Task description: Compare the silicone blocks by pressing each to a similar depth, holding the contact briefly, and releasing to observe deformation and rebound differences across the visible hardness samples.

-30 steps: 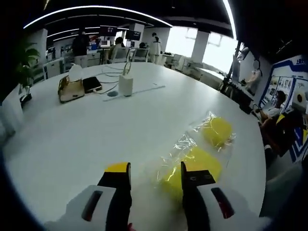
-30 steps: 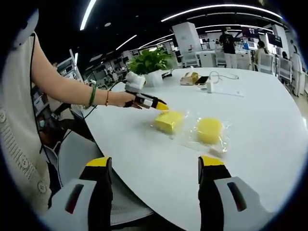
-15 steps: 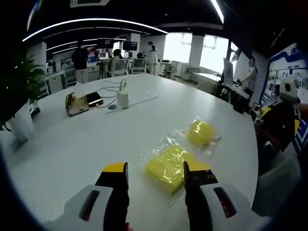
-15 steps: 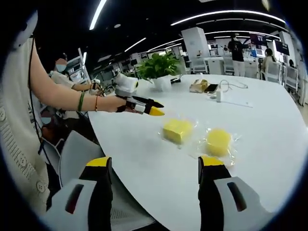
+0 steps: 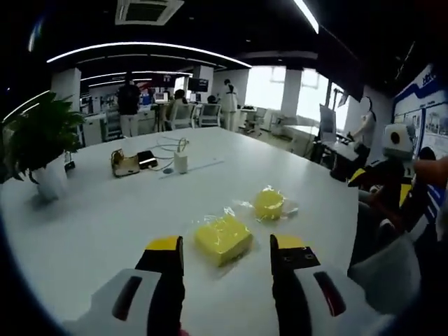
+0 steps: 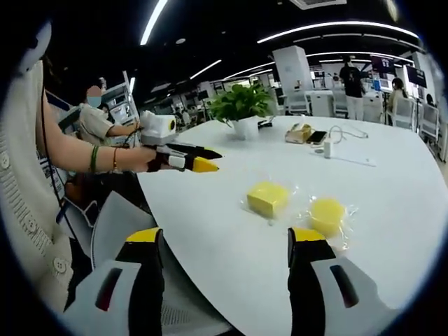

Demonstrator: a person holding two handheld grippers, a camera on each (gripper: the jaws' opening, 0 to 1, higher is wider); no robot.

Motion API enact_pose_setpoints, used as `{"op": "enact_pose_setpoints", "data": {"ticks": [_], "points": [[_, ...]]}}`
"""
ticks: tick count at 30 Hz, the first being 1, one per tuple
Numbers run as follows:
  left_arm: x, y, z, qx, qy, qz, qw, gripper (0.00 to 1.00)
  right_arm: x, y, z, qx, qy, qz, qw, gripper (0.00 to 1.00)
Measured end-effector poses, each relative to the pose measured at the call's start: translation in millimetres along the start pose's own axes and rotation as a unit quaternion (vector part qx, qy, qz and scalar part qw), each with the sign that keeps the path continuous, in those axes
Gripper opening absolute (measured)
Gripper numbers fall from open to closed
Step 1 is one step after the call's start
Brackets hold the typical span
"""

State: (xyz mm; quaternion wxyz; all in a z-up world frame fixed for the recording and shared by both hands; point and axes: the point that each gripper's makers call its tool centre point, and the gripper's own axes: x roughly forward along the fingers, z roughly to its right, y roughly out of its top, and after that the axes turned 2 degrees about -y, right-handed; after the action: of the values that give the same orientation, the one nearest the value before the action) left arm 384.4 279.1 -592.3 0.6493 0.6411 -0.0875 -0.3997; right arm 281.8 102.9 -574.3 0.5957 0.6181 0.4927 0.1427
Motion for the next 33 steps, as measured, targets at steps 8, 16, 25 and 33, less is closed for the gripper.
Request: {"op": "enact_pose_setpoints", "data": {"ticks": [8, 16, 25, 33], "points": [[-34.3, 6.8, 32.7, -0.01, 0.004, 0.024, 0.9996, 0.54, -0.4, 0.6, -1.9, -0.004, -0.013, 0.016, 0.9998, 0.66], [-57.0, 3.5, 59.7, -0.025, 0.01, 0.041, 0.9988, 0.55, -1.3, 3.2, 3.5, 0.009, -0.027, 0.036, 0.9989, 0.66], [-69.8, -8.7, 59.9, -0.054, 0.044, 0.047, 0.9964, 0.58, -11.6, -0.8, 17.3, 0.036, -0.061, 0.065, 0.9954, 0.68], [-75.3, -17.5, 57.7, -0.082, 0.06, 0.052, 0.9934, 0.58, -19.3, -13.5, 23.9, 0.054, -0.074, 0.063, 0.9938, 0.67]]}}
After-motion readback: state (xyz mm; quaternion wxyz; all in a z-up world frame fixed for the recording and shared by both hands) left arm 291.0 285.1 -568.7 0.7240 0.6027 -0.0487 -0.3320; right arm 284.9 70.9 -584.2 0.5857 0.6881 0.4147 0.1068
